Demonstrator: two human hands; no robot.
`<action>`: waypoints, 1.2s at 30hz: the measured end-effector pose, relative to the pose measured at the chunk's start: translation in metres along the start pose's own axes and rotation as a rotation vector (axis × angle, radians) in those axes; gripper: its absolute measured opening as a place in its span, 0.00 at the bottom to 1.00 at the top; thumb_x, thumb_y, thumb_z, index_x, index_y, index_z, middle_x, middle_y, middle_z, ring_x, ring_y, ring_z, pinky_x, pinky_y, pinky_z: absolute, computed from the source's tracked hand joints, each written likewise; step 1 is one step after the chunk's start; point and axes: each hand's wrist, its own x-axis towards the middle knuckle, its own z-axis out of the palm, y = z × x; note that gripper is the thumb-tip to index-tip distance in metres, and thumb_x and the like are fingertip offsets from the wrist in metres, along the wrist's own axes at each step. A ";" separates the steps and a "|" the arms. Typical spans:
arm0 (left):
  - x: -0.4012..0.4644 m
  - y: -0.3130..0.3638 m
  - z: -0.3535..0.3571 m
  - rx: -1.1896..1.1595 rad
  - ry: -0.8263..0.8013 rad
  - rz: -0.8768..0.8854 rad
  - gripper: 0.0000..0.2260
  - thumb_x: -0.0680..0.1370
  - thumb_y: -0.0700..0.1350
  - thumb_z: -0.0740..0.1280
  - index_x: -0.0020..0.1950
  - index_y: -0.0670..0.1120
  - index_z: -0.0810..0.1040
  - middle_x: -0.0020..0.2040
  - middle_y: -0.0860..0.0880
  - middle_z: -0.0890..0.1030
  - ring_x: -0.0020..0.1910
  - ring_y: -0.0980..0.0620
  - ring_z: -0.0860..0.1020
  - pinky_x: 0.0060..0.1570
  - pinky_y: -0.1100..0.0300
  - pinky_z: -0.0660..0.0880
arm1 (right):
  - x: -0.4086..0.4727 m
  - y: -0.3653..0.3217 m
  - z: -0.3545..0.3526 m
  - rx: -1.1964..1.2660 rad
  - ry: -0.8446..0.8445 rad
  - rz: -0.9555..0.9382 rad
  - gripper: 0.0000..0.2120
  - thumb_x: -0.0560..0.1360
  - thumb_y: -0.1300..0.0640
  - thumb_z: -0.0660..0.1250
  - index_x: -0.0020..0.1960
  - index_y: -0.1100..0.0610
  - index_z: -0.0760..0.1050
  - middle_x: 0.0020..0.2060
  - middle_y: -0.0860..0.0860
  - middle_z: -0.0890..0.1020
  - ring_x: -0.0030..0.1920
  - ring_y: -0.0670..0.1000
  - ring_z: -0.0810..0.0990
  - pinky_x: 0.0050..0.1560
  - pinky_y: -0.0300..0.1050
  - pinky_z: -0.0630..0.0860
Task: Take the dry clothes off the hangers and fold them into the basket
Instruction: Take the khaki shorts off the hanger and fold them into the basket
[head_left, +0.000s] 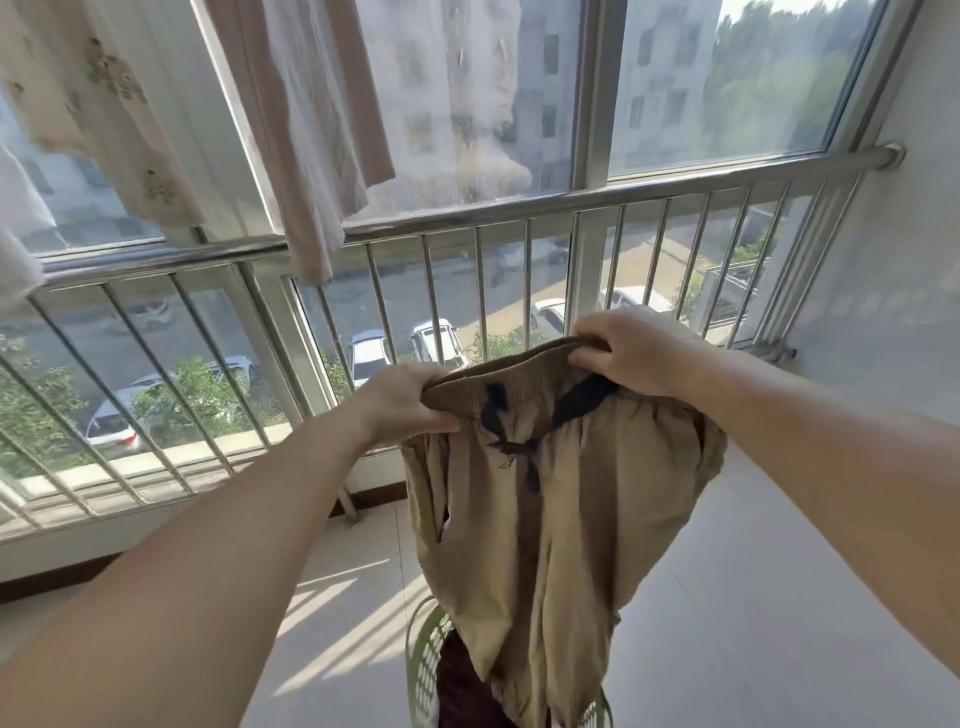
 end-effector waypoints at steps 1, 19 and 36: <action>0.001 -0.002 -0.001 0.007 0.079 -0.004 0.08 0.70 0.41 0.73 0.44 0.50 0.75 0.38 0.52 0.75 0.41 0.51 0.75 0.38 0.62 0.70 | -0.002 0.001 0.000 0.001 -0.012 -0.026 0.08 0.76 0.45 0.63 0.45 0.49 0.71 0.39 0.48 0.78 0.42 0.52 0.77 0.50 0.55 0.76; -0.014 -0.019 -0.007 0.210 0.441 -0.046 0.09 0.73 0.40 0.70 0.36 0.51 0.72 0.39 0.48 0.73 0.42 0.46 0.72 0.40 0.58 0.65 | -0.009 0.000 0.013 -0.198 -0.114 0.248 0.13 0.74 0.43 0.65 0.50 0.52 0.73 0.35 0.47 0.71 0.42 0.51 0.73 0.43 0.45 0.71; -0.015 -0.061 -0.022 0.333 0.386 -0.237 0.08 0.74 0.35 0.65 0.52 0.43 0.75 0.47 0.45 0.70 0.47 0.44 0.71 0.44 0.55 0.66 | 0.010 -0.017 0.020 -0.285 -0.075 -0.003 0.10 0.71 0.51 0.67 0.50 0.52 0.70 0.35 0.47 0.72 0.39 0.50 0.73 0.37 0.44 0.68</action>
